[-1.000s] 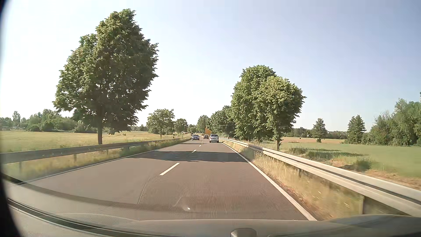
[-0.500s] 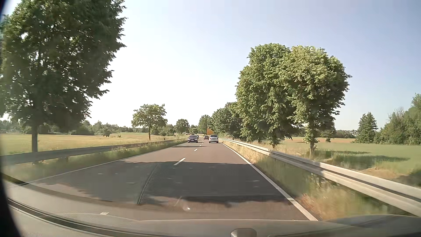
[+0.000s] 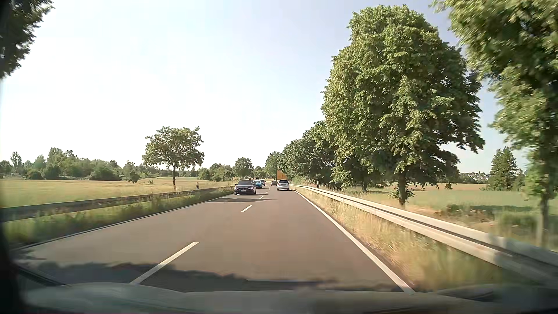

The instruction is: Follow the waypoints while adhering to traffic rules and regulations

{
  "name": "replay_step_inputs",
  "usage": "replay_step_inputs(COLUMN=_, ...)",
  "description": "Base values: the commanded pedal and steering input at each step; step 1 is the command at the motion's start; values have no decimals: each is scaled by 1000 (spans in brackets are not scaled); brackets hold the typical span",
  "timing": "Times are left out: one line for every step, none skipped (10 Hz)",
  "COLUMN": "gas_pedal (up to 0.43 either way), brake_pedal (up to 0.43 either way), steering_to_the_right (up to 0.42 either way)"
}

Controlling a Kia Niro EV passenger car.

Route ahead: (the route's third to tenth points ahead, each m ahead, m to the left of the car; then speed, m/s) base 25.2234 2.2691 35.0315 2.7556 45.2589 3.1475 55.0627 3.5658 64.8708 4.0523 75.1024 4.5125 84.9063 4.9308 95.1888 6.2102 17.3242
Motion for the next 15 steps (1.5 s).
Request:
replay_step_inputs(gas_pedal=0, brake_pedal=18, steering_to_the_right=-6)
replay_step_inputs(gas_pedal=0, brake_pedal=18, steering_to_the_right=-6)
replay_step_inputs(gas_pedal=0, brake_pedal=18, steering_to_the_right=-6)
replay_step_inputs(gas_pedal=0, brake_pedal=18, steering_to_the_right=-6)
replay_step_inputs(gas_pedal=0, brake_pedal=18, steering_to_the_right=-6)
replay_step_inputs(gas_pedal=0, brake_pedal=18, steering_to_the_right=-6)
replay_step_inputs(gas_pedal=0, brake_pedal=18, steering_to_the_right=-6)
replay_step_inputs(gas_pedal=0, brake_pedal=18, steering_to_the_right=-5)
replay_step_inputs(gas_pedal=0, brake_pedal=18, steering_to_the_right=-6)
replay_step_inputs(gas_pedal=0, brake_pedal=18, steering_to_the_right=-6)
replay_step_inputs(gas_pedal=0, brake_pedal=18, steering_to_the_right=-5)
replay_step_inputs(gas_pedal=0, brake_pedal=18, steering_to_the_right=-5)
replay_step_inputs(gas_pedal=0, brake_pedal=18, steering_to_the_right=-5)
replay_step_inputs(gas_pedal=0, brake_pedal=18, steering_to_the_right=-5)
replay_step_inputs(gas_pedal=0, brake_pedal=18, steering_to_the_right=-5)
